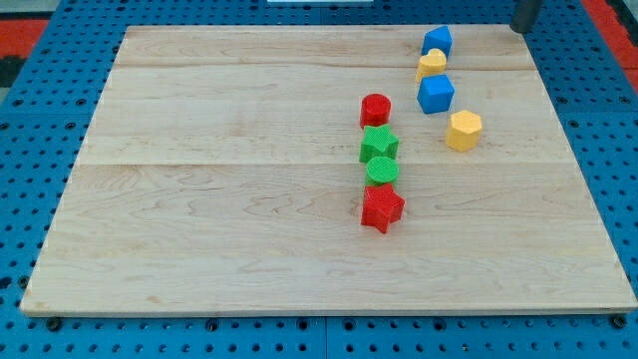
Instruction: Push blue cube and yellow hexagon to right center
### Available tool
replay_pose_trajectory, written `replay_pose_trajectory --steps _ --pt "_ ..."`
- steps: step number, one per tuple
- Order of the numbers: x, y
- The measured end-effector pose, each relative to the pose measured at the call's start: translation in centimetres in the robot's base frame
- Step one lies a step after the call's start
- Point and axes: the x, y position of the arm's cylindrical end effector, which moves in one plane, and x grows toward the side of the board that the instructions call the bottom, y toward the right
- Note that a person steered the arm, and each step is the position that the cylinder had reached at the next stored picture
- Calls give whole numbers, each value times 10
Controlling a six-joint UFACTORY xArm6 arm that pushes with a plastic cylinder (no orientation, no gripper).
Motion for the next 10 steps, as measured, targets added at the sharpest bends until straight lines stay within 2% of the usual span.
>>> replay_pose_trajectory --steps 1,2,4,5,6,7,8,9,10 --pt "24 -58" --pt "85 -119" --pt "21 -49" --pt "0 -81" --pt "45 -150" --pt "137 -164" --pt "185 -163" --pt "206 -107" --pt "200 -82"
